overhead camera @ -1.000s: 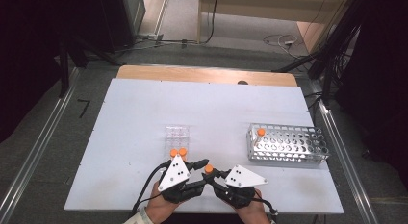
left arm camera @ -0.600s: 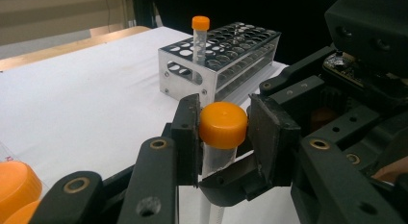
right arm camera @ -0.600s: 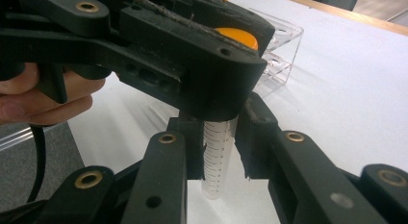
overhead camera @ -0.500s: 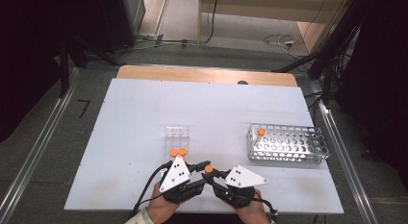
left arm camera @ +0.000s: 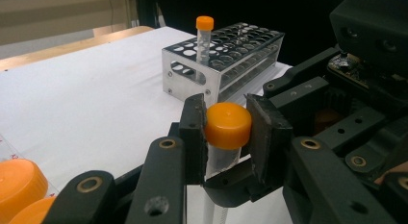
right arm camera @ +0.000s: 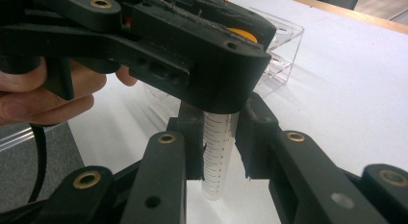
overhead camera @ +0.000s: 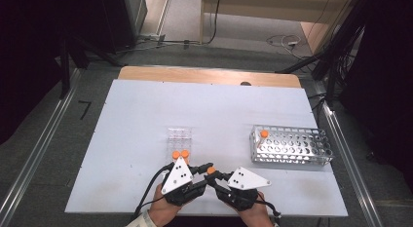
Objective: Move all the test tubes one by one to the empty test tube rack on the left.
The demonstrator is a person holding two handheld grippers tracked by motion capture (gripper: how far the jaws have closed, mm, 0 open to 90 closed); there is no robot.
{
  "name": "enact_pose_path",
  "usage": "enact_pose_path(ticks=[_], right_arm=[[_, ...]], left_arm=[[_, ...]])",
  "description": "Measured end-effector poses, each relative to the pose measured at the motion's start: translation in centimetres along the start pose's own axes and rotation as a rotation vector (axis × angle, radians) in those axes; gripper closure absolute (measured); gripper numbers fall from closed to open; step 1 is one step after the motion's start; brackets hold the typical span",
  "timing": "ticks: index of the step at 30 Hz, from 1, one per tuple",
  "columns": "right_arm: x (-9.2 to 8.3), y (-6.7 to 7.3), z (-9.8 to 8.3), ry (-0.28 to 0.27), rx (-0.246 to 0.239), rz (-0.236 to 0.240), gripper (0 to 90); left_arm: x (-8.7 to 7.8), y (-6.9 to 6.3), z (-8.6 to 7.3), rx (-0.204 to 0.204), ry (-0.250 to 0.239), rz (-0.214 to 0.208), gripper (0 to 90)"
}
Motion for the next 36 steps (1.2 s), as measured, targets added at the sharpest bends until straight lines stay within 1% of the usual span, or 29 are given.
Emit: enact_pose_path(ticks=[1,3,4,6,8,10,12,21,22,31,36], right_arm=[[0.0,0.0,0.0,-0.001,0.000,0.000,70.4],[0.0,-0.1,0.0,-0.002,0.003,0.005,64.5],[0.0,-0.1,0.0,-0.002,0.005,0.013,61.1],[0.0,-0.1,0.0,0.006,0.007,0.023,51.8],[0.1,-0.1,0.0,0.016,0.015,0.027,45.0],[0.2,-0.2,0.0,0.026,0.023,0.021,35.9],[0.3,-0.2,0.0,0.032,0.035,0.011,30.1],[0.2,-0.6,0.0,0.037,0.044,-0.016,18.6],[0.2,-0.6,0.0,0.038,0.046,-0.022,18.2],[0.1,-0.8,-0.1,0.039,0.047,-0.019,18.1],[0.0,-0.7,-0.2,0.044,0.045,-0.021,17.5]], left_arm=[[0.0,0.0,0.0,-0.001,0.000,-0.001,69.7],[0.0,0.0,0.0,0.000,-0.001,-0.003,69.8],[0.0,0.0,0.0,0.001,-0.001,-0.003,69.8],[0.0,0.0,0.0,-0.002,-0.003,-0.002,69.8],[-0.1,0.0,0.0,-0.003,-0.003,-0.001,69.8],[-0.1,0.1,0.1,-0.001,-0.005,0.001,69.8],[-0.2,0.1,0.1,-0.002,-0.005,0.000,69.8],[-0.7,0.4,0.3,-0.009,-0.016,0.012,69.7],[-0.7,0.5,0.3,-0.013,-0.019,0.011,69.7],[-1.3,0.6,0.6,-0.012,-0.022,0.015,69.7],[-1.6,0.8,0.8,-0.025,-0.028,0.023,69.7]])
Point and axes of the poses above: each handheld gripper's, and its own axes: x roughly forward along the jaws, z roughly out of its top, y roughly to its left, the point moved 4 cm from there along x, roughly forward along the jaws, and after that the axes turned 7 degrees about x, right-handed, at the moved point
